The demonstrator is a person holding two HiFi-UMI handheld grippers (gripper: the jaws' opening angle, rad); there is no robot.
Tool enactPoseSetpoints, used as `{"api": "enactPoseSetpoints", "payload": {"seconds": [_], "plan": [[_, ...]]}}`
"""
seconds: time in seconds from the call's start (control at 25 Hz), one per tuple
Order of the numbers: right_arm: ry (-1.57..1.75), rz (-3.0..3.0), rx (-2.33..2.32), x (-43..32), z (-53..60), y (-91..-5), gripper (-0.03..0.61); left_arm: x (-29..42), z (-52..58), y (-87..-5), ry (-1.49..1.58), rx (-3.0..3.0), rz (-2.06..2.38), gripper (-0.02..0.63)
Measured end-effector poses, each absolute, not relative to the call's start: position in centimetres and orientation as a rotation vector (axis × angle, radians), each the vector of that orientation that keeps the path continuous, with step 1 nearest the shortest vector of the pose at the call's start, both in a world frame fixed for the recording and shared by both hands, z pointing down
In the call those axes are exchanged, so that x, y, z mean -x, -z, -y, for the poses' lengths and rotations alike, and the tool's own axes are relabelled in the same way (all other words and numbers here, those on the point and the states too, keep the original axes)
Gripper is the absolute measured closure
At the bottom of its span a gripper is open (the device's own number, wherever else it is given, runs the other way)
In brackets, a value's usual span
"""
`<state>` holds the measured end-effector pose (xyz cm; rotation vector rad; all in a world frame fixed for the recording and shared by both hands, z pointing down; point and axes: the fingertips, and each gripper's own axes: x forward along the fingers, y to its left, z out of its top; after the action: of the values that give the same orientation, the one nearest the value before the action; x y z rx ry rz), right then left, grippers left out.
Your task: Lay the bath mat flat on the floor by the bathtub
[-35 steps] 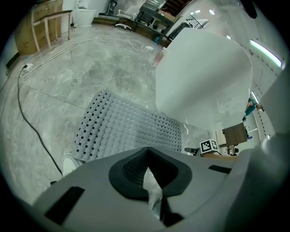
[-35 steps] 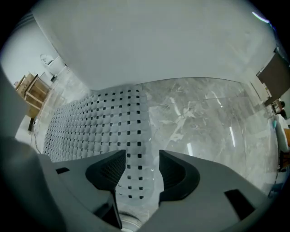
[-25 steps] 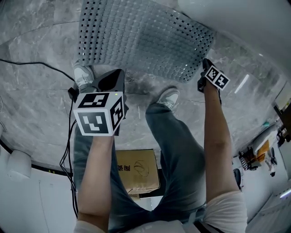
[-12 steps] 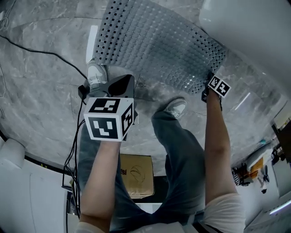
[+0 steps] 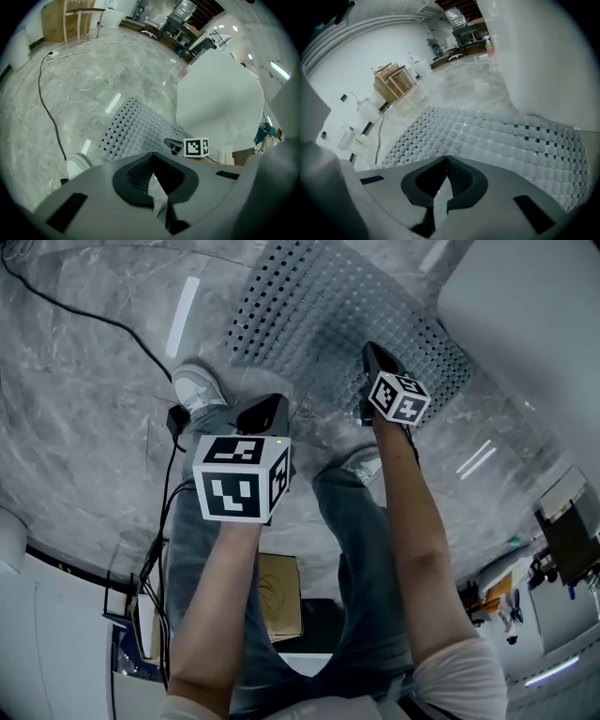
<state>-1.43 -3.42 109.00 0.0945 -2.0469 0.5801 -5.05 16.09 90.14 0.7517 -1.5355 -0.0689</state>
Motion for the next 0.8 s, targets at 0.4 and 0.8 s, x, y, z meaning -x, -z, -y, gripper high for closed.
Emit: {"api": "enactPoseSetpoints", "payload": {"seconds": [0.4,0.8], "plan": [[-0.602,1.978,0.387,10.0,-17.8,-108.9,0.552,12.3,-20.7,-89.0,0.150,-0.762,1.552,0.597],[-0.531,1.867,0.364,12.3,-22.3,-114.0,0.551,17.0,-24.5,-89.4,0.188,-0.736,1.534,0.597]]}}
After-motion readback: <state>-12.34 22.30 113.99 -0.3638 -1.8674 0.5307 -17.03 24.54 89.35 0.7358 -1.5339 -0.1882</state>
